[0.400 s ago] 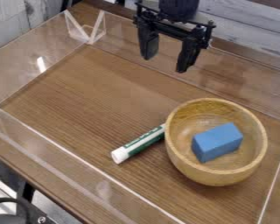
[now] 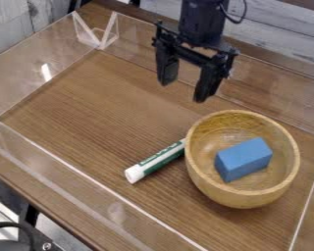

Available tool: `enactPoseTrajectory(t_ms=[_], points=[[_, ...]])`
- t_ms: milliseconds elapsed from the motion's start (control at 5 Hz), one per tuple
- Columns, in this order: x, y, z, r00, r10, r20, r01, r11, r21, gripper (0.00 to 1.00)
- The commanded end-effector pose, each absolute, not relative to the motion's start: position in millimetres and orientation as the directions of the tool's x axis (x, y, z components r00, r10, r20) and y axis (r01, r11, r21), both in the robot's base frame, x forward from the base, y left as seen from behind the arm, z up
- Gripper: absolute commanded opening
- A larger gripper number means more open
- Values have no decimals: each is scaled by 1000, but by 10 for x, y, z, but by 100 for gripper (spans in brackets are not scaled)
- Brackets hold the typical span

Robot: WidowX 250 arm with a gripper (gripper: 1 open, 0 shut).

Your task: Remove the blue block from inside the brown bowl and put it on the table

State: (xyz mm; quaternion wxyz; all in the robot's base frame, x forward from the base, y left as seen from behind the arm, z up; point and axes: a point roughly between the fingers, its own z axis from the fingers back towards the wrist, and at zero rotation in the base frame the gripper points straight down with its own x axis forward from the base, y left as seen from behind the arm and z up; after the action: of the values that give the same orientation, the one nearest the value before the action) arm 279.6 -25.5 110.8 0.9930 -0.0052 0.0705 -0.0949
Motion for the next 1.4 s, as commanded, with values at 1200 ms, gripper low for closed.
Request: enactPoseTrajectory(t_ms=[1200], points=[[2711, -935, 999, 720, -692, -47, 692, 722, -30, 100]])
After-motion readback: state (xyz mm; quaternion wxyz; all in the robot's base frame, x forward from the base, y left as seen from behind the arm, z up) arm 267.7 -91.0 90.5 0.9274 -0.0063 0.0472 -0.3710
